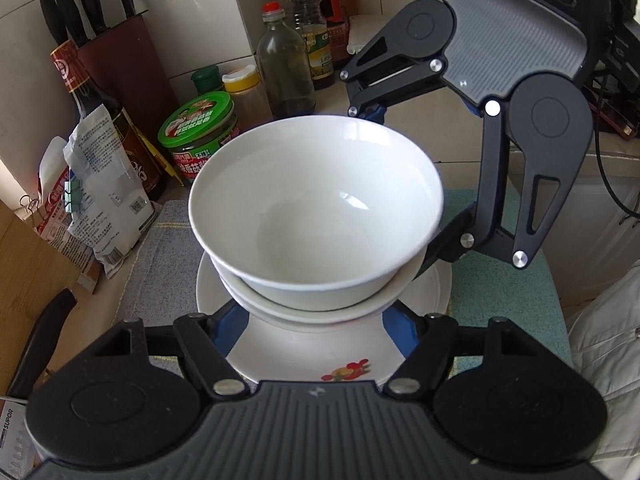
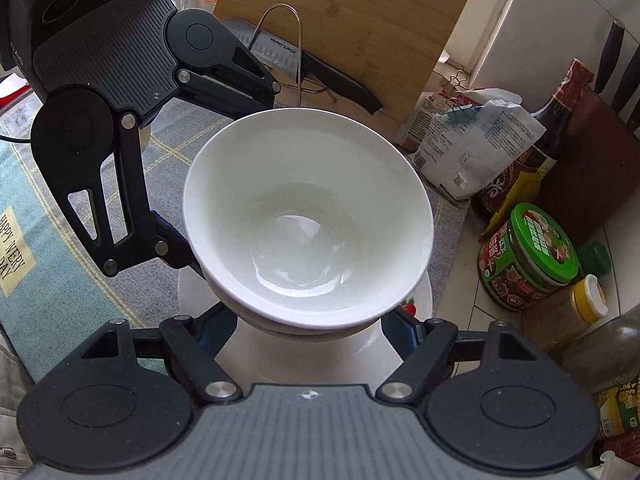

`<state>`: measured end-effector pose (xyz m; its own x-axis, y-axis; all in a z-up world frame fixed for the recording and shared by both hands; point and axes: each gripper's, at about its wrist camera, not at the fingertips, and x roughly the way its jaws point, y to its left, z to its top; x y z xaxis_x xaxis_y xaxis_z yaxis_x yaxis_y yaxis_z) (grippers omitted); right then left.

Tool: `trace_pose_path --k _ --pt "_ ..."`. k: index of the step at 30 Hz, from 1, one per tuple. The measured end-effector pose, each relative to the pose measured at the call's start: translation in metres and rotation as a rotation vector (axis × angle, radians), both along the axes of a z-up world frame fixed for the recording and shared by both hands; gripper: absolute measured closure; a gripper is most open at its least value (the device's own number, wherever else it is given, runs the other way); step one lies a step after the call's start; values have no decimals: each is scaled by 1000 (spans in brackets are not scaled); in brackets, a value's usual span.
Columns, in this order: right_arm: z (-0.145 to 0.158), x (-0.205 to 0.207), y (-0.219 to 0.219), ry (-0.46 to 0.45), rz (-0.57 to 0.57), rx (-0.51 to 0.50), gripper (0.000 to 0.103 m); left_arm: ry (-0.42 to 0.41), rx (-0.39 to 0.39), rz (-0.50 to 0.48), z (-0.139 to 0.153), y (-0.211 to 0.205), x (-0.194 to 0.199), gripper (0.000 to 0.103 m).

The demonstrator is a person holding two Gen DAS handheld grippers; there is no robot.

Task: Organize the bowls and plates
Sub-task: 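Carry the bowl stack with both tools over the plate stack, then lower the bowl stack onto the plates and open both tools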

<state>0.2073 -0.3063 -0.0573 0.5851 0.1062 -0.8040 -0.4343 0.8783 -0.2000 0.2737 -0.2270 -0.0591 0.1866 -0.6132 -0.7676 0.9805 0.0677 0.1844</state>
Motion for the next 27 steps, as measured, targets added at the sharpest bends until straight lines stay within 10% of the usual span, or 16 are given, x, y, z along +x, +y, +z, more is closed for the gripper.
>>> trace_pose_path --k 27 --pt "-11 19 -11 30 12 0 20 90 -9 50 -16 -7 20 29"
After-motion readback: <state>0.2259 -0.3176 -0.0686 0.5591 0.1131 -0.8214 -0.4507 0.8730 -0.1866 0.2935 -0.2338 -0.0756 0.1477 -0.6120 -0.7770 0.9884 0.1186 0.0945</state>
